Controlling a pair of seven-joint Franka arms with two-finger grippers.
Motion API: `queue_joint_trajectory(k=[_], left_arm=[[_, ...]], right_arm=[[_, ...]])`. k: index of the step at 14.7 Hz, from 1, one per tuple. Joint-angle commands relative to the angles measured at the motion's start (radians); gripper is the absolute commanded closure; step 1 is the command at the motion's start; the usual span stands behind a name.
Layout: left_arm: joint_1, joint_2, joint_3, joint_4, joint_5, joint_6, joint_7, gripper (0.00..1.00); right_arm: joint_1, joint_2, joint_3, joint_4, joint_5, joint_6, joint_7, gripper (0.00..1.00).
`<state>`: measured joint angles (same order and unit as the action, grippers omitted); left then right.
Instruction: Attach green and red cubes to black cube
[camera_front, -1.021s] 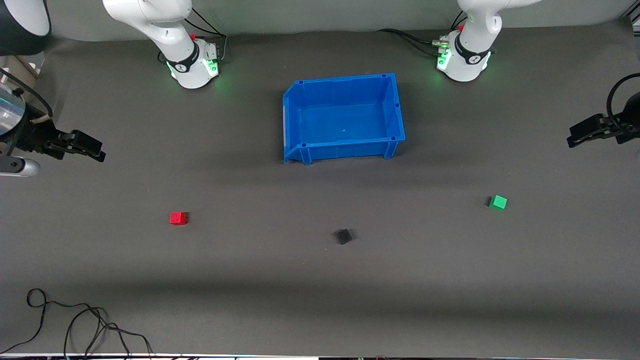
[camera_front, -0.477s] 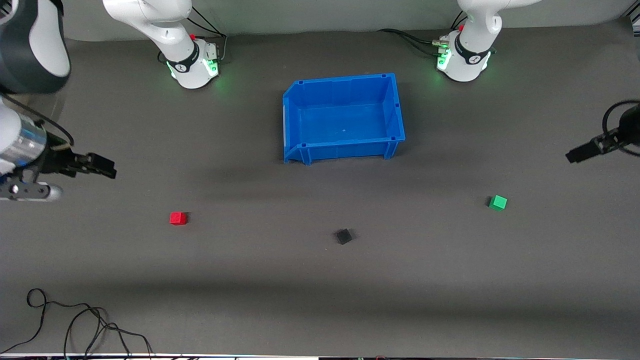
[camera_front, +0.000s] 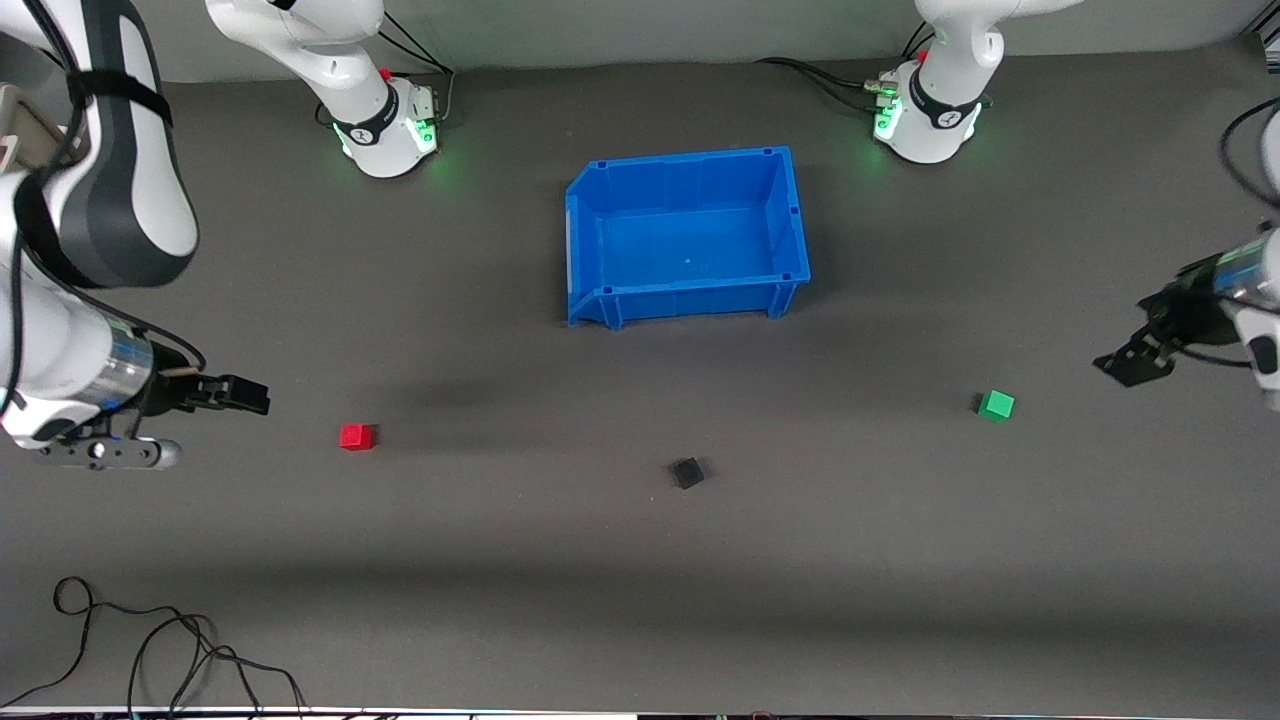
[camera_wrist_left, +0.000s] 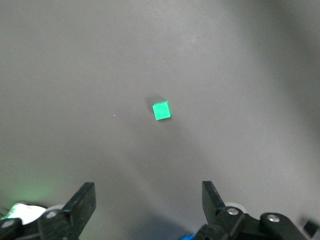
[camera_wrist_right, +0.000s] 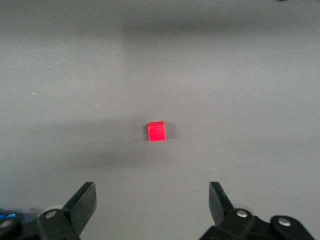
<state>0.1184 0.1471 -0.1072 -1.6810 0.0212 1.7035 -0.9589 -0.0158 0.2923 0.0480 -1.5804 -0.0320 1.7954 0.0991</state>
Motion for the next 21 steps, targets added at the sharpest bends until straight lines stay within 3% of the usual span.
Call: queue_joint_trajectory(k=[1, 4, 9, 11, 14, 19, 21], left_arm=[[0.003, -0.018, 0.004, -0.149, 0.003, 0.155, -0.266, 0.00], [0.021, -0.012, 0.009, -0.304, 0.000, 0.335, -0.400, 0.00], [0.073, 0.113, 0.009, -0.335, -0.009, 0.412, -0.403, 0.15], [0.076, 0.127, 0.009, -0.361, -0.010, 0.479, -0.408, 0.15], [0.108, 0.169, 0.009, -0.485, -0.020, 0.782, -0.434, 0.12], [0.093, 0.207, 0.006, -0.465, -0.007, 0.785, -0.416, 0.12], [0.089, 0.230, 0.000, -0.462, -0.004, 0.798, -0.326, 0.12]], right_arm=[[0.002, 0.072, 0.004, 0.023, -0.002, 0.027, -0.025, 0.00], [0.002, 0.166, 0.004, 0.022, -0.002, 0.068, -0.025, 0.00], [0.002, 0.284, 0.006, 0.022, -0.002, 0.157, -0.027, 0.00], [0.005, 0.320, 0.006, 0.019, -0.002, 0.186, -0.024, 0.00], [0.017, 0.352, 0.004, 0.016, -0.003, 0.220, -0.013, 0.00], [0.013, 0.386, 0.003, -0.052, -0.008, 0.355, -0.013, 0.00], [0.011, 0.392, 0.003, -0.073, -0.009, 0.392, -0.013, 0.00]])
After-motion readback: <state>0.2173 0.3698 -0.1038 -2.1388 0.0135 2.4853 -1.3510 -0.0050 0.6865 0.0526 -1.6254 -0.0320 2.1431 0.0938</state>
